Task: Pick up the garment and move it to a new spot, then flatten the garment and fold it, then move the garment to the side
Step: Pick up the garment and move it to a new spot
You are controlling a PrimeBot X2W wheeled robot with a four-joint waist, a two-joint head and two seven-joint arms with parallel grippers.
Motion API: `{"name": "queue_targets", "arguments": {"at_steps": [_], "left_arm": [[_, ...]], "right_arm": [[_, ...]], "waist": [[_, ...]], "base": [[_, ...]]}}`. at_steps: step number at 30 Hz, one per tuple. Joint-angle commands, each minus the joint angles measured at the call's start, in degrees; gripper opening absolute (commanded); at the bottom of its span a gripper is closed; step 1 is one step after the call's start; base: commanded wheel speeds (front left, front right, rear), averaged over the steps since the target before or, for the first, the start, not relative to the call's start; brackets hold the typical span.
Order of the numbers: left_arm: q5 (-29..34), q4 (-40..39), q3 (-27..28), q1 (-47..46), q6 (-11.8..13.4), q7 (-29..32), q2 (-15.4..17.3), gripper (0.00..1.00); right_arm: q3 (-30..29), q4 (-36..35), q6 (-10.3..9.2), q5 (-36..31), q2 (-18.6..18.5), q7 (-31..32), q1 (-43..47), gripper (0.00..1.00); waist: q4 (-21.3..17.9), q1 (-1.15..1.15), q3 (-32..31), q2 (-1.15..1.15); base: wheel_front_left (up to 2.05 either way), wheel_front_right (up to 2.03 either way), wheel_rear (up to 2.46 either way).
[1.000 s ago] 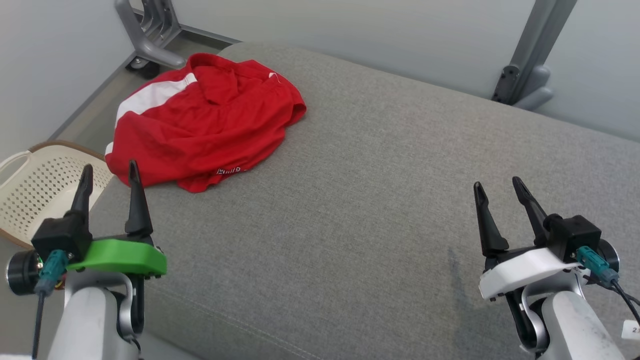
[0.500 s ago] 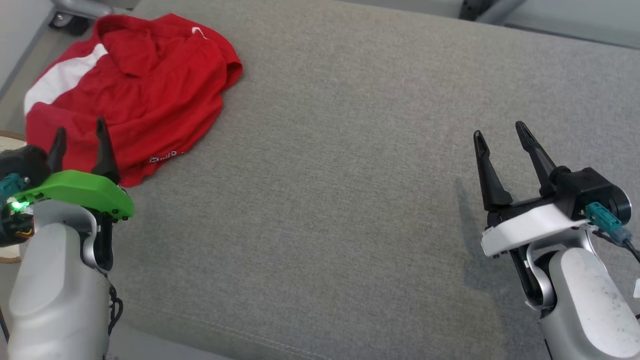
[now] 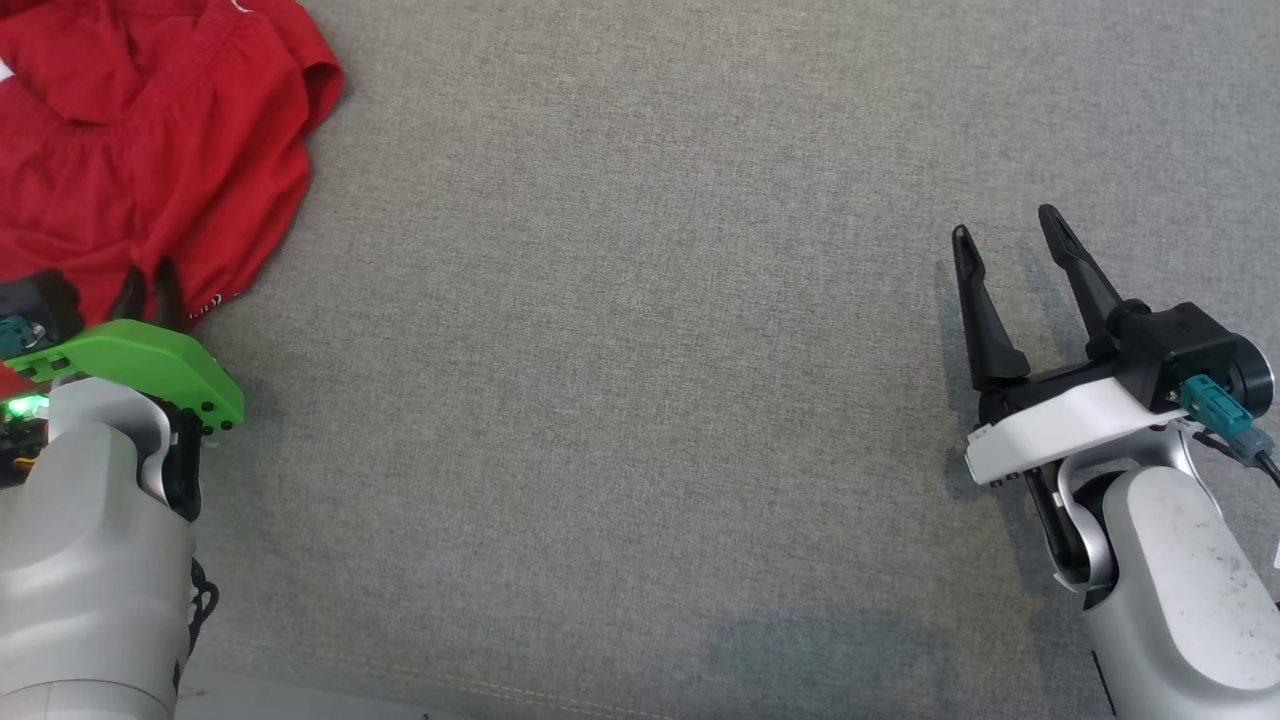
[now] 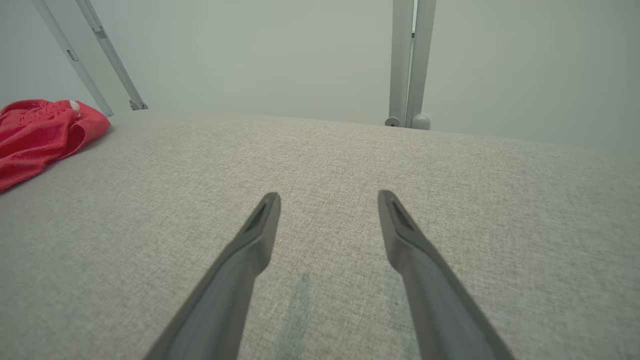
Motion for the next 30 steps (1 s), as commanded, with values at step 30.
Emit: {"name": "queue_targets", "arguments": {"at_steps": [30], "left_arm": [[11.21,-49.31,-5.41,23.17,6.64,-1.05,-0.94,0.00]], "right_arm": [[-6.11,2.81,0.00,1.00,4.37,-3.41,7.28,1.00]], "waist": [[-4.10,-0.01,-14.55,0.00]], "base": [[0.00,0.00,0.00]]}}
